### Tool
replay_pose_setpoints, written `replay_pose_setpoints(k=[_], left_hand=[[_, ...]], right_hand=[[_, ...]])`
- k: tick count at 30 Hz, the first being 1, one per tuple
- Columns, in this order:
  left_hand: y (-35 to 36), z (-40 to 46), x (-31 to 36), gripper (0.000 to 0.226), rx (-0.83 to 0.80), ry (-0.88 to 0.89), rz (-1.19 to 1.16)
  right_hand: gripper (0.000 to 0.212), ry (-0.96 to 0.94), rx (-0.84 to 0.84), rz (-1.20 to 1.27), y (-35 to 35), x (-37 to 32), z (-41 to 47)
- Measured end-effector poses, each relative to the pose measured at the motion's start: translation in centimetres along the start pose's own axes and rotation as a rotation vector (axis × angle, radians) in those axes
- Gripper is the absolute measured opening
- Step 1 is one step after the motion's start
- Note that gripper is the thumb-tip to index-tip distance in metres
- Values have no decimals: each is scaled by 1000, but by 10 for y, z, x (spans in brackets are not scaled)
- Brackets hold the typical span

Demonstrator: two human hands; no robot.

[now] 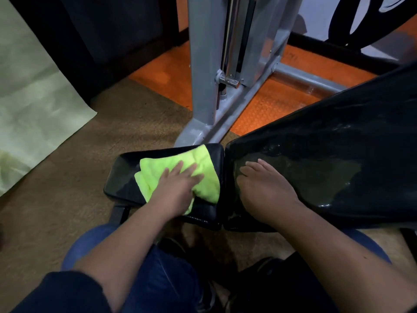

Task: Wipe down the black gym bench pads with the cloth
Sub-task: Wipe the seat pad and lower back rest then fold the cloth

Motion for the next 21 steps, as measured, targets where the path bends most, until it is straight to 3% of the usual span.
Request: replay_pose_setpoints(k=[2,6,10,14,18,21], left_hand=[[-2,8,11,70,39,-53,-24],[4,5,3,71,-18,40,-20],[-6,29,0,65,37,-114,-54],[0,24,2,67,-10,16,-49],[-9,39,0,62,21,-92,-56],[0,32,8,64,14,21,-24]], right_hand=[[36,-7,3,-13,1,0,1],[37,-11,-4,-11,5,2,1],[36,-14,10,-15,6,3,2],[31,-24,15,-35,9,4,0],[18,-8,26,-26,11,5,2],[18,-10,30,-27,13,5,3]])
Point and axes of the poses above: each hand's wrist, its own z-axis towards the middle knuckle, its own y-axis out of the palm, x = y × z, the point moved 4 cm from there along z, towards the middle knuckle, and after that the axes turned 1 degree about -y, right-handed, at the moved point
